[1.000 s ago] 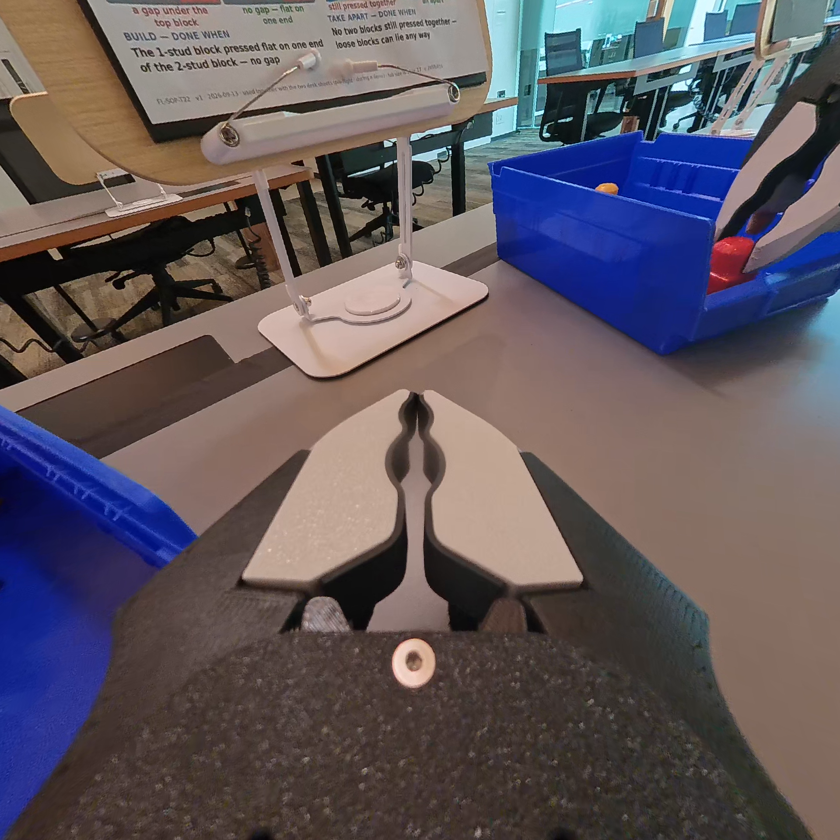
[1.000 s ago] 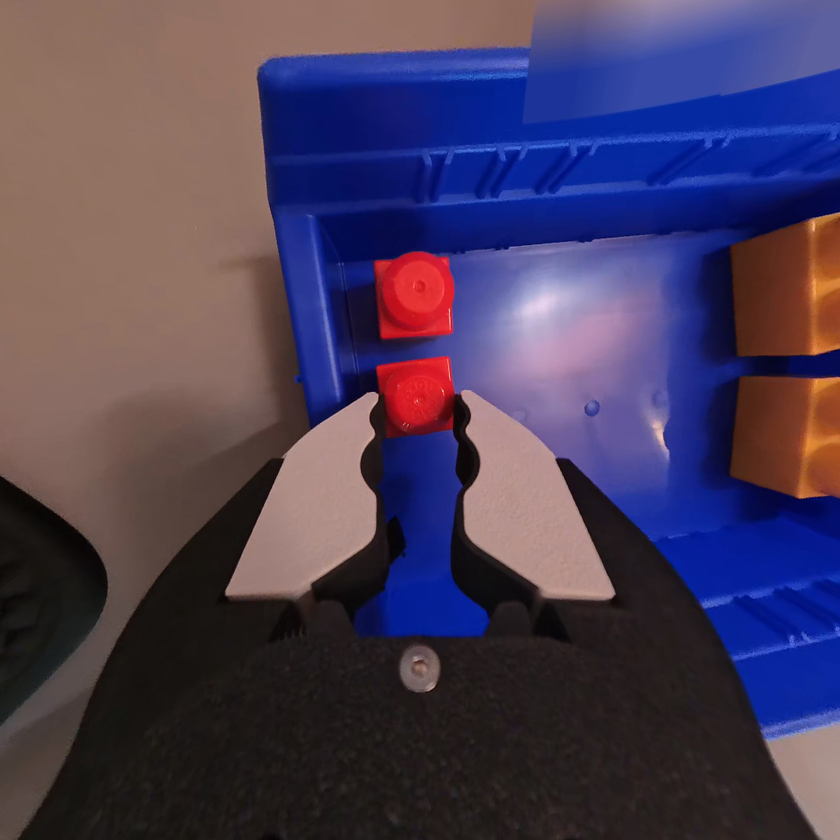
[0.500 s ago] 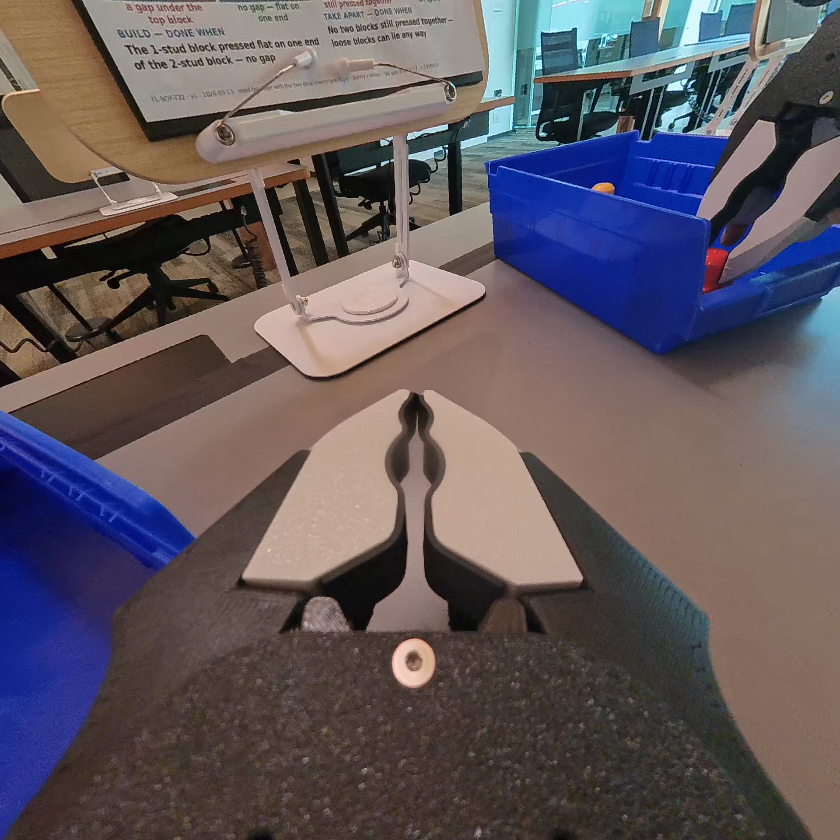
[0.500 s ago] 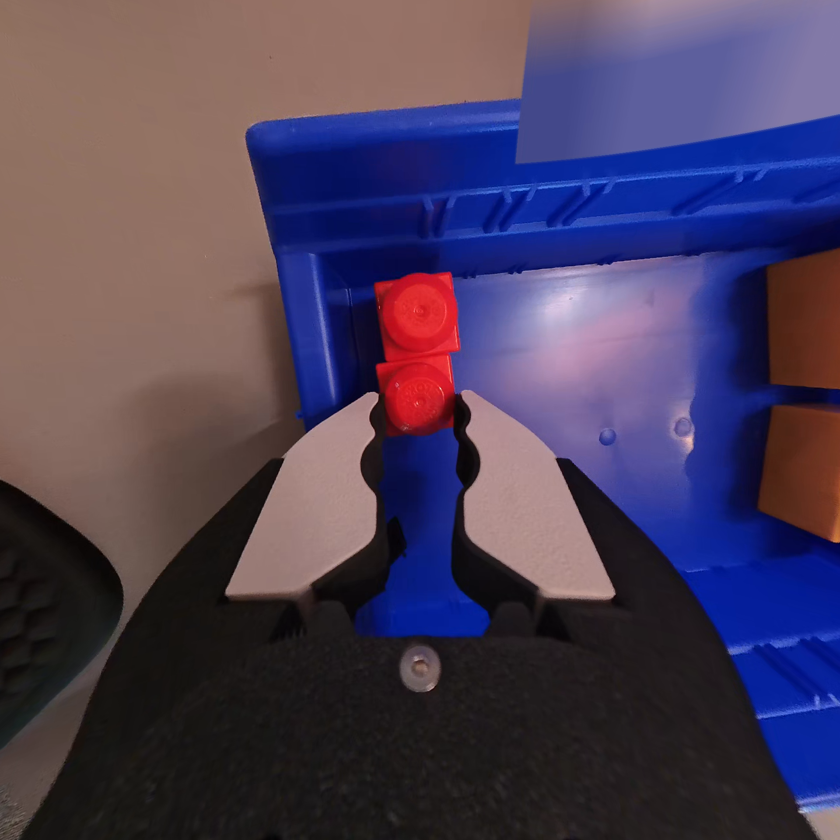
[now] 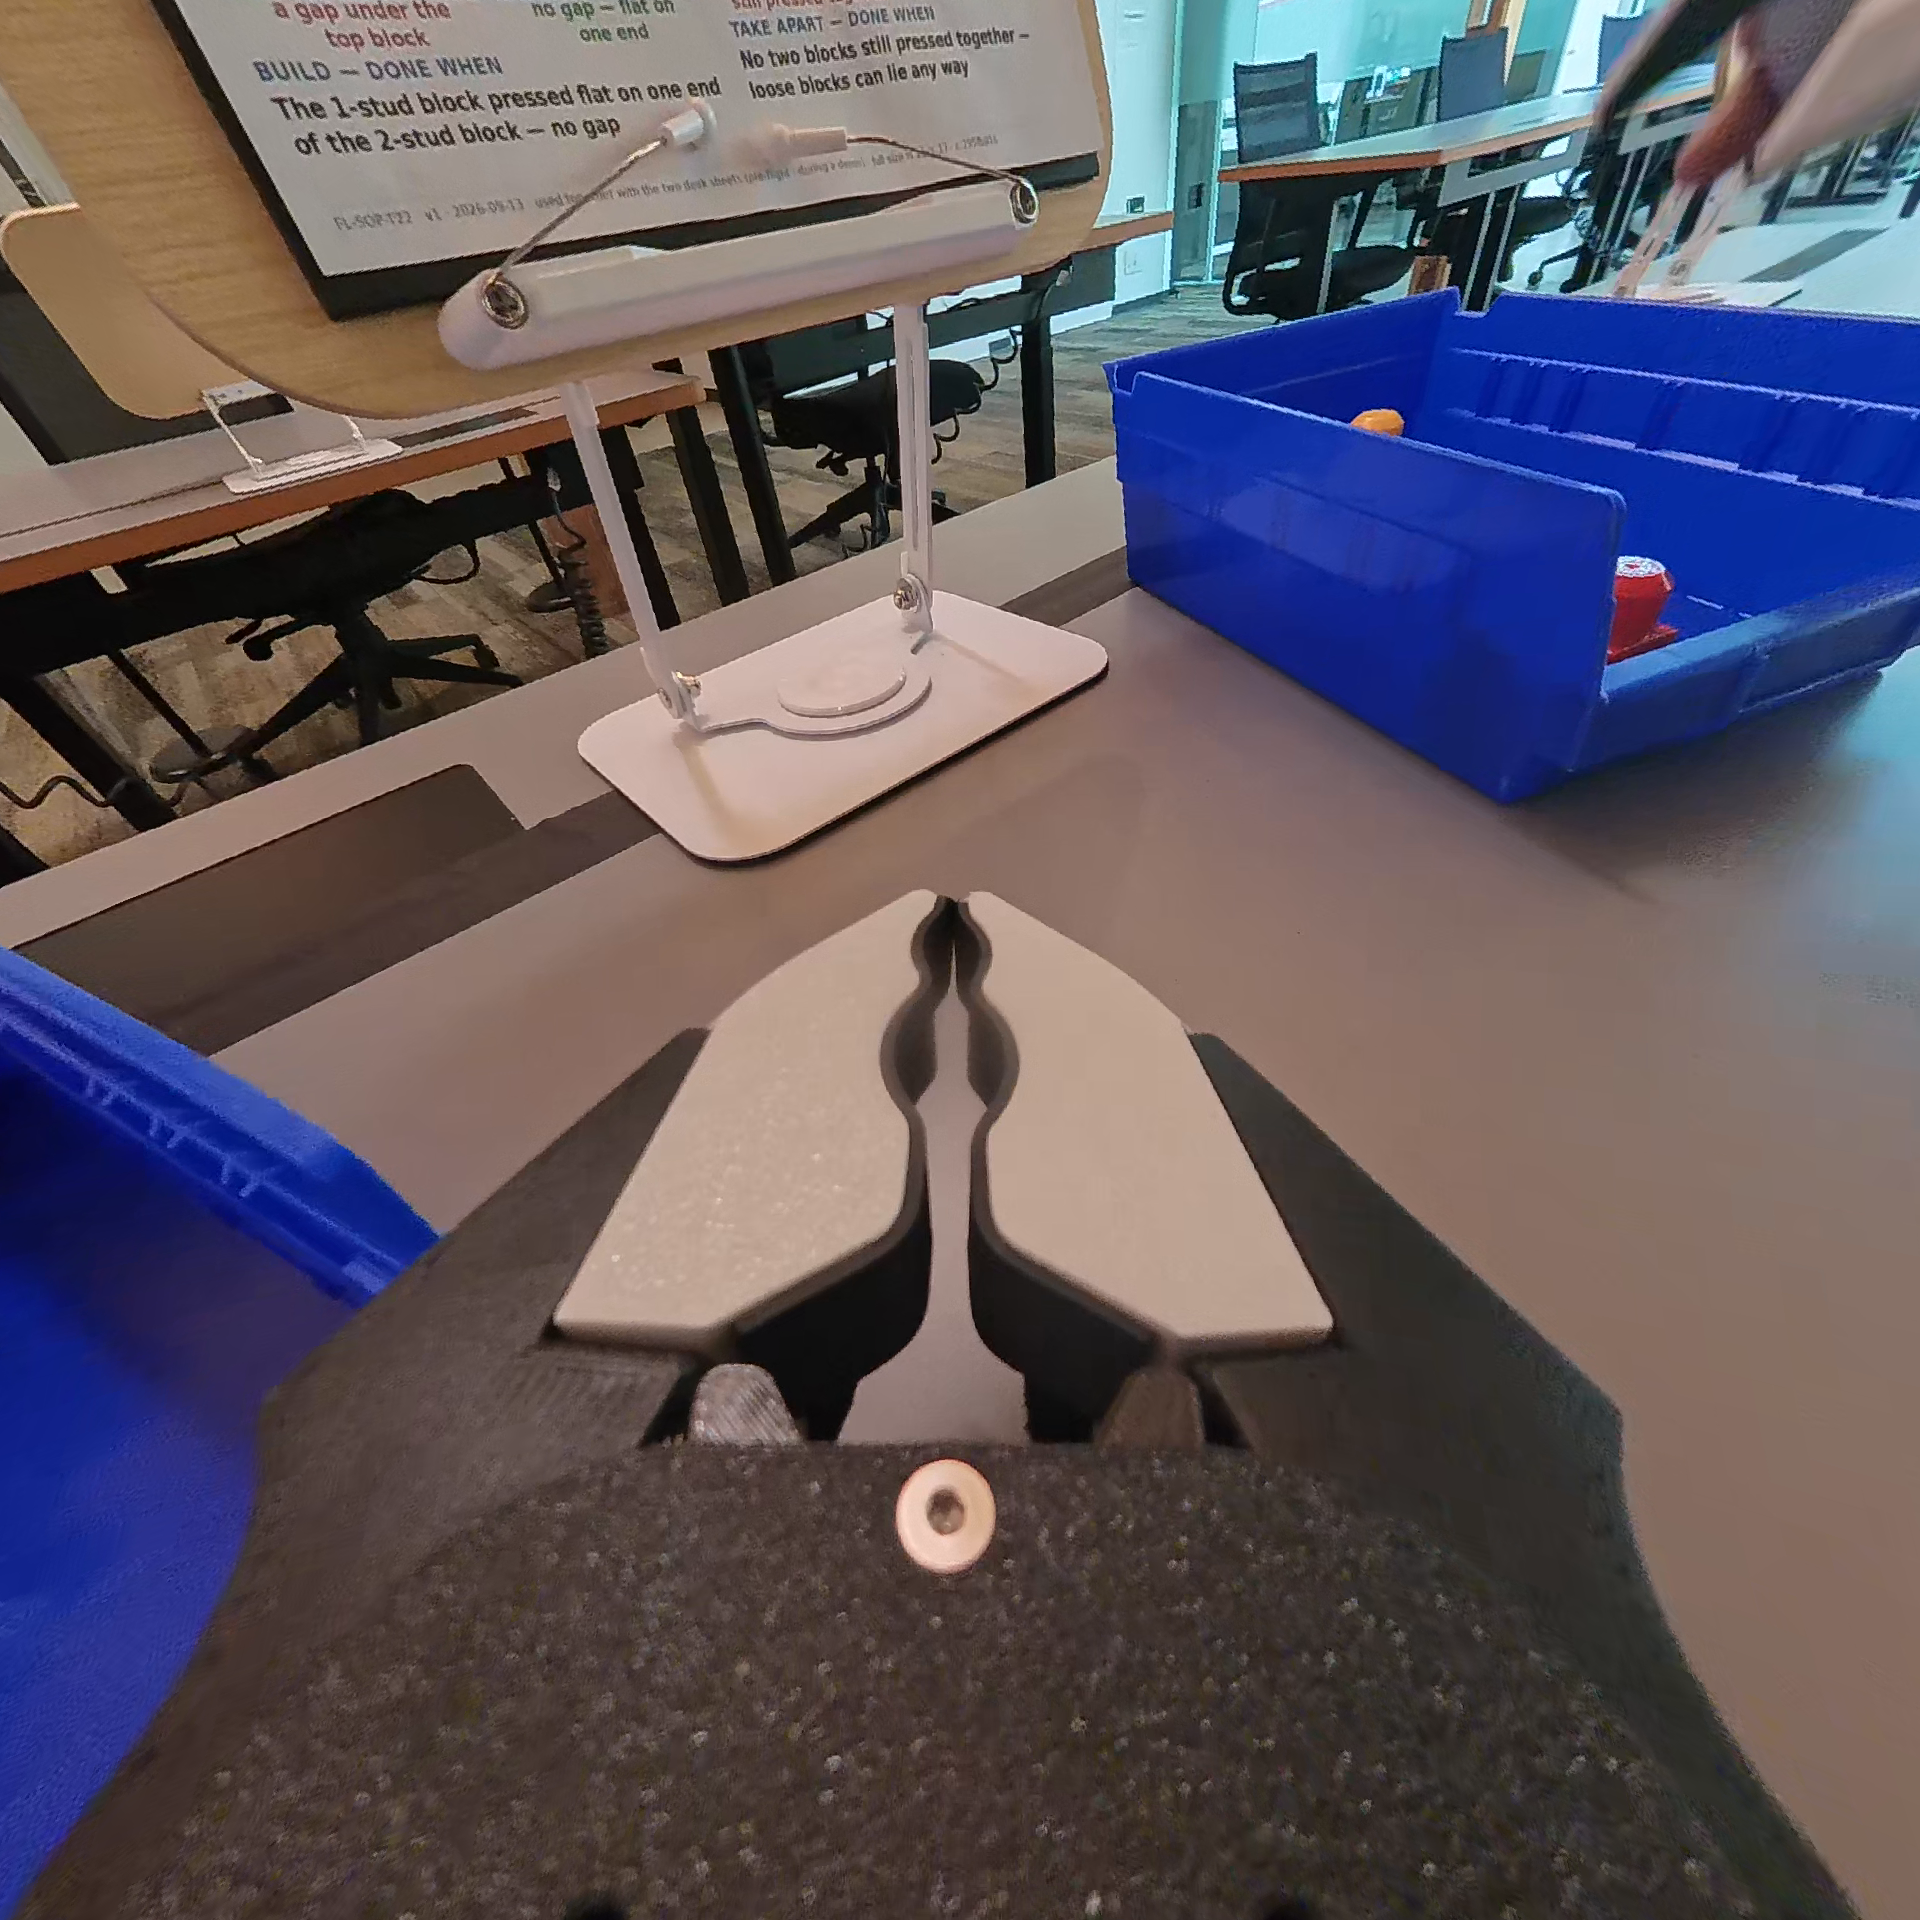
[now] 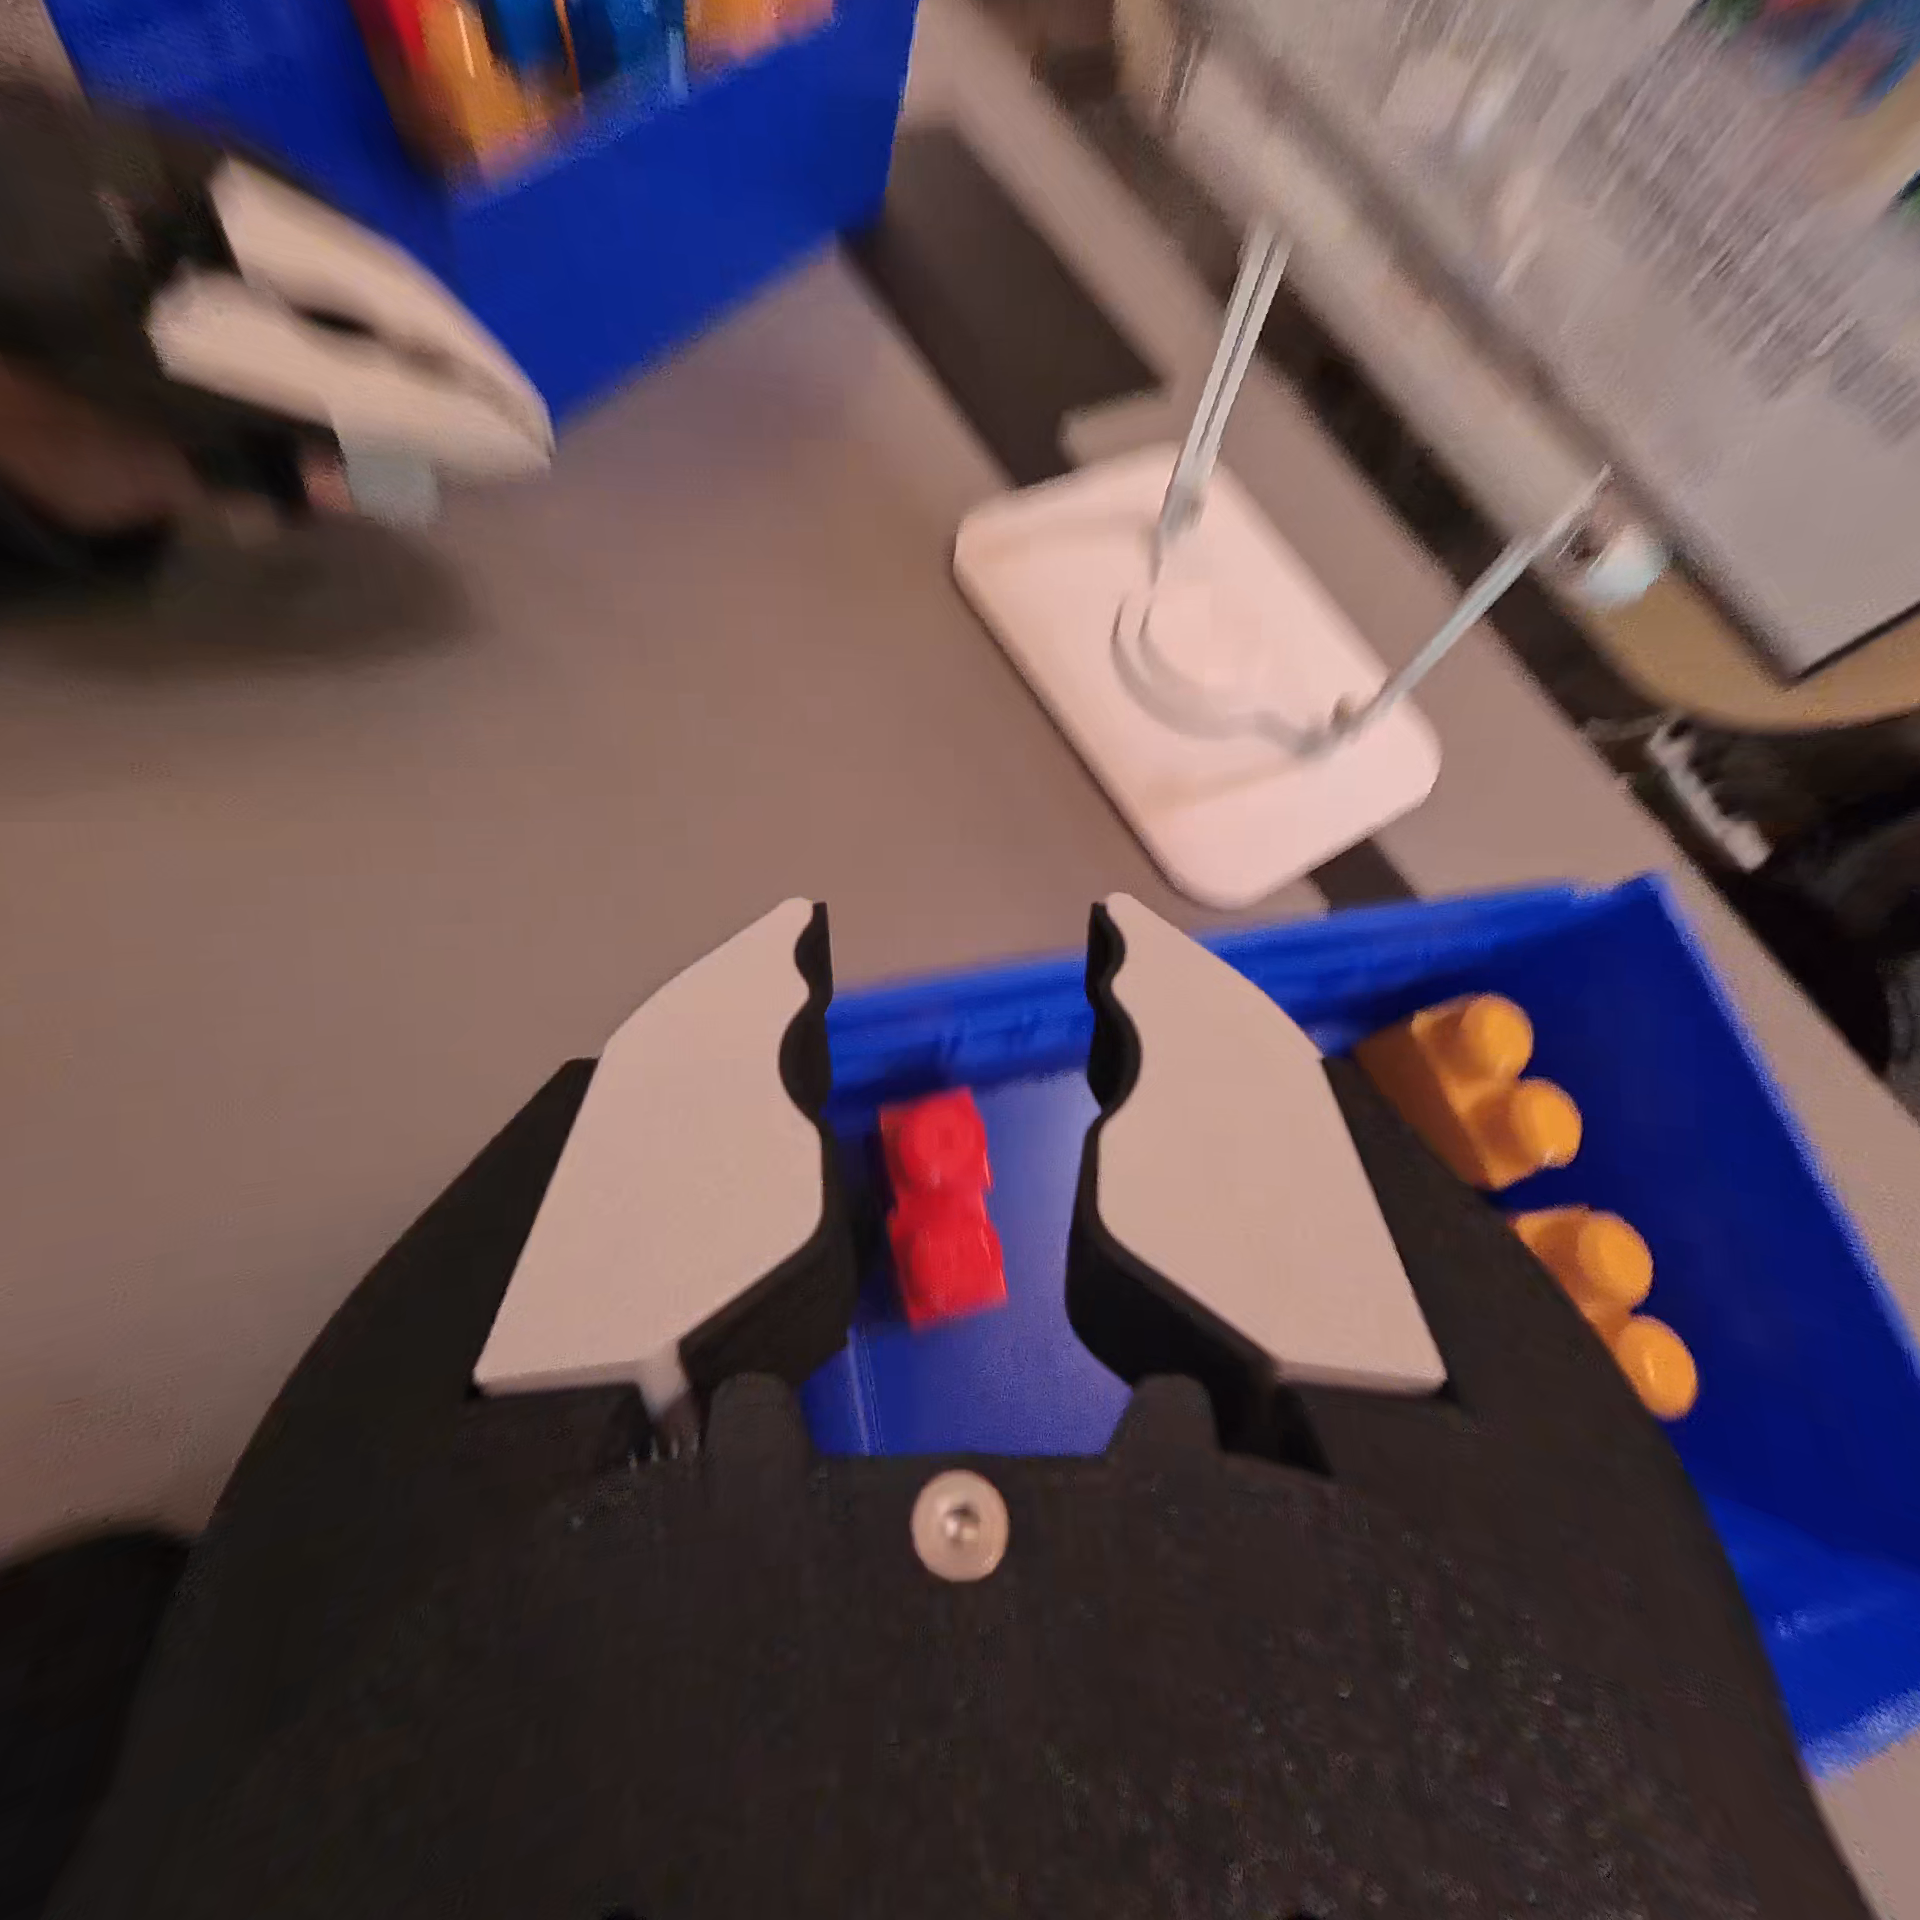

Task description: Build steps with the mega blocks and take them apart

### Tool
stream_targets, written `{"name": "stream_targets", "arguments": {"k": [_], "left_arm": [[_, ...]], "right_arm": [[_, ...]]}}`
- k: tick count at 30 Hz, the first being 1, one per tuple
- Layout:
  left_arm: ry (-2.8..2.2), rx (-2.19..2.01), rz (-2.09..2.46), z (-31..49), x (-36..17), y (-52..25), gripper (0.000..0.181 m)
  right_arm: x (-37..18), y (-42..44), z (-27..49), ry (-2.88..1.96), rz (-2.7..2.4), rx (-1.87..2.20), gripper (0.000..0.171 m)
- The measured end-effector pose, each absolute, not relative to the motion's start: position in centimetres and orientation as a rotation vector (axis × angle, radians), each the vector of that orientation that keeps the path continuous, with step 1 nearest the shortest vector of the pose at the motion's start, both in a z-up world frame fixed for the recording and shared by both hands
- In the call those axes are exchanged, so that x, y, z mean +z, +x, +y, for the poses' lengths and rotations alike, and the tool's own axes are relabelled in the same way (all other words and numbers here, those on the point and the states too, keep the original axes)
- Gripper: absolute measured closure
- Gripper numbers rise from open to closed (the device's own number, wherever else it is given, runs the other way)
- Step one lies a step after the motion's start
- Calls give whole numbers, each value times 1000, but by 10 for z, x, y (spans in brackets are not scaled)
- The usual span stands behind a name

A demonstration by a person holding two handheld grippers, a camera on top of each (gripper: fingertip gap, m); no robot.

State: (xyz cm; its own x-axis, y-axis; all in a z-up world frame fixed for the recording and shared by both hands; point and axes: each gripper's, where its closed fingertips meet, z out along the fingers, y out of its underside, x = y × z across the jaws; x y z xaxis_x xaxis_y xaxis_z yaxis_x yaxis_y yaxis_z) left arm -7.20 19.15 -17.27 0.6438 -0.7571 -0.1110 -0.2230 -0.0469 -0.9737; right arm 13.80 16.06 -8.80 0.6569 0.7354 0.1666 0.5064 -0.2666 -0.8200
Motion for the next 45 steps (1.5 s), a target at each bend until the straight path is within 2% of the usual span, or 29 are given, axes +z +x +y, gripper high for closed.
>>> {"name": "stream_targets", "arguments": {"k": [4,8,11,17,26,31,34,40,45], "left_arm": [[-1598,-525,827,191,-172,-72,181],[-1595,-531,820,192,-170,-73,181],[-1592,-537,817,192,-169,-73,181],[-1591,-538,813,192,-168,-74,181],[-1591,-553,828,189,-167,-73,181],[-1557,-567,764,192,-127,-87,181],[-1527,-536,698,200,-89,-110,174],[-1642,-362,751,234,-45,-186,147],[-1826,-110,923,268,-48,-259,147]], "right_arm": [[-40,109,169,-1709,-740,401,129],[-26,83,171,-1572,-547,483,142],[-35,63,168,-1512,-494,469,156],[-80,40,167,-1536,-449,445,170],[-128,36,176,-1586,-447,364,171],[-137,34,176,-1597,-472,352,171],[-138,35,176,-1598,-478,356,171],[-133,39,173,-1589,-480,369,171],[-125,44,171,-1570,-463,373,171]]}}
